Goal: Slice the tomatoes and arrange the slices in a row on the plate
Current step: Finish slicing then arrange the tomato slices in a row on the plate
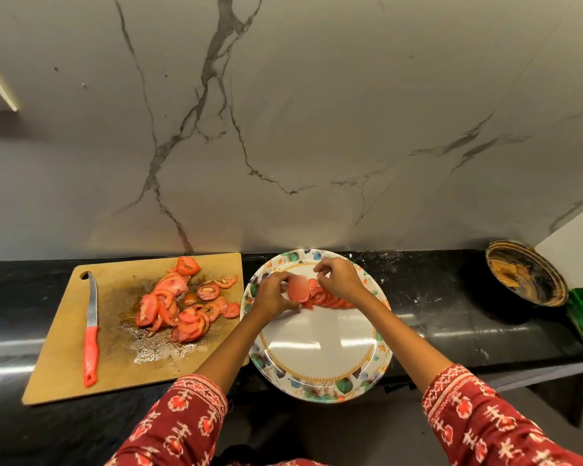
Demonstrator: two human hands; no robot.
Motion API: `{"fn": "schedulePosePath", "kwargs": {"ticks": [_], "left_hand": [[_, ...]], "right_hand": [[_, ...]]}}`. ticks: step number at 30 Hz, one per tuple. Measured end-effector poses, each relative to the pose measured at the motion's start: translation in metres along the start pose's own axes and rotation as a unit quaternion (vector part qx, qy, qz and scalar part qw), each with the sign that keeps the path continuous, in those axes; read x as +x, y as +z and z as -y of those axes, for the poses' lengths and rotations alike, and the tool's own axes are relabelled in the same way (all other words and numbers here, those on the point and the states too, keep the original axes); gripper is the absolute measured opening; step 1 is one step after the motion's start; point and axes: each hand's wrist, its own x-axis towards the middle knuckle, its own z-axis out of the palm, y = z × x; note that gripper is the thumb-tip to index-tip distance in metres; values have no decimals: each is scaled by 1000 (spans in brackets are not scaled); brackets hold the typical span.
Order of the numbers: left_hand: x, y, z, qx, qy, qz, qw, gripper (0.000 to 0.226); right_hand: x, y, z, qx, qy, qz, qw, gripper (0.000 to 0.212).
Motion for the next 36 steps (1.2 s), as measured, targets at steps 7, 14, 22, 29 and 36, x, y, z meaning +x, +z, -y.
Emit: {"fn": "schedulePosePath", "kwargs": {"ticks": [7, 14, 22, 29, 36], "left_hand": [[-2, 4, 5, 33, 5, 2, 999, 76], [-3, 1, 10, 41, 16, 1, 999, 79], [-9, -20, 16, 22, 15, -36, 999, 70], [-29, -59, 39, 2, 8, -120, 993, 51], [-63, -114, 78, 2, -11, -249, 969, 38]], "right_hand": [[0, 1, -5, 21, 4, 4, 1000, 20], [1, 4, -8, 43, 16, -12, 999, 20], [8, 9, 13, 89, 20, -74, 993, 21], [16, 27, 68, 117, -41, -57, 991, 20], [20, 61, 131, 111, -122, 1, 986, 18]]}}
